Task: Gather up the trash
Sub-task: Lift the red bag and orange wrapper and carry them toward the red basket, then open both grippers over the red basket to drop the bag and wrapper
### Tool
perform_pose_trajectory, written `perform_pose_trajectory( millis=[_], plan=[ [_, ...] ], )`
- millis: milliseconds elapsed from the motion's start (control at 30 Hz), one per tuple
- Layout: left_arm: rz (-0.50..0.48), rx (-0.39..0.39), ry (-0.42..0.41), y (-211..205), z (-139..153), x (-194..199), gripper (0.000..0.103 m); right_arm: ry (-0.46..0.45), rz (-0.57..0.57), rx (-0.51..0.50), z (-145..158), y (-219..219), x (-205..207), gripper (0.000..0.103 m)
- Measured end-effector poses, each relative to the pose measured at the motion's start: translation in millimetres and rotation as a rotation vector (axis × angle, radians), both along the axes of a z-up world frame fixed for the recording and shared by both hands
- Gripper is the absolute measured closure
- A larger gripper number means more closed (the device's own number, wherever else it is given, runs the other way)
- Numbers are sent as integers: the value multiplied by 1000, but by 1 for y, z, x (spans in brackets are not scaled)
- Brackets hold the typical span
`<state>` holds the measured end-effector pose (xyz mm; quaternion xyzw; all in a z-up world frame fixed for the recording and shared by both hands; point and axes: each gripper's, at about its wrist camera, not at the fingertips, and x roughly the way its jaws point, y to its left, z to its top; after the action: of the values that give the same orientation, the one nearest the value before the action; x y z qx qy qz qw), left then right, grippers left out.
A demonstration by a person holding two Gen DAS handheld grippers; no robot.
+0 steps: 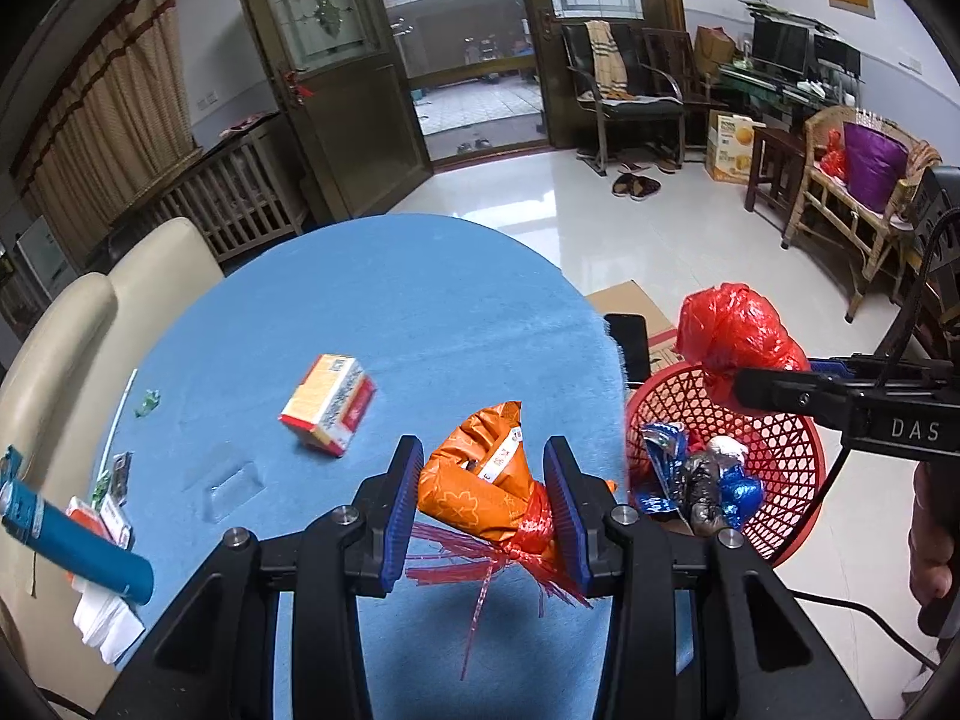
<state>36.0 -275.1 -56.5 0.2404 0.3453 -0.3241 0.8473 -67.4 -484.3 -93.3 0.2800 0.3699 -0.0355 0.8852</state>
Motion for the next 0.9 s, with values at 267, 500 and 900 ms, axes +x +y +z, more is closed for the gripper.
perform_pose_trajectory(
  millis=[267, 500, 900],
  plan=[
    [-91, -1, 62, -27, -12, -5, 60, 91, -10, 3, -21, -28, -13, 59],
    [-176, -25, 139, -50, -24, -14, 60, 146, -36, 10, -35, -48, -27, 59],
    [-303, -36, 216, -73, -53, -21, 60, 268, -96, 61, -64, -67, -38, 59]
  ],
)
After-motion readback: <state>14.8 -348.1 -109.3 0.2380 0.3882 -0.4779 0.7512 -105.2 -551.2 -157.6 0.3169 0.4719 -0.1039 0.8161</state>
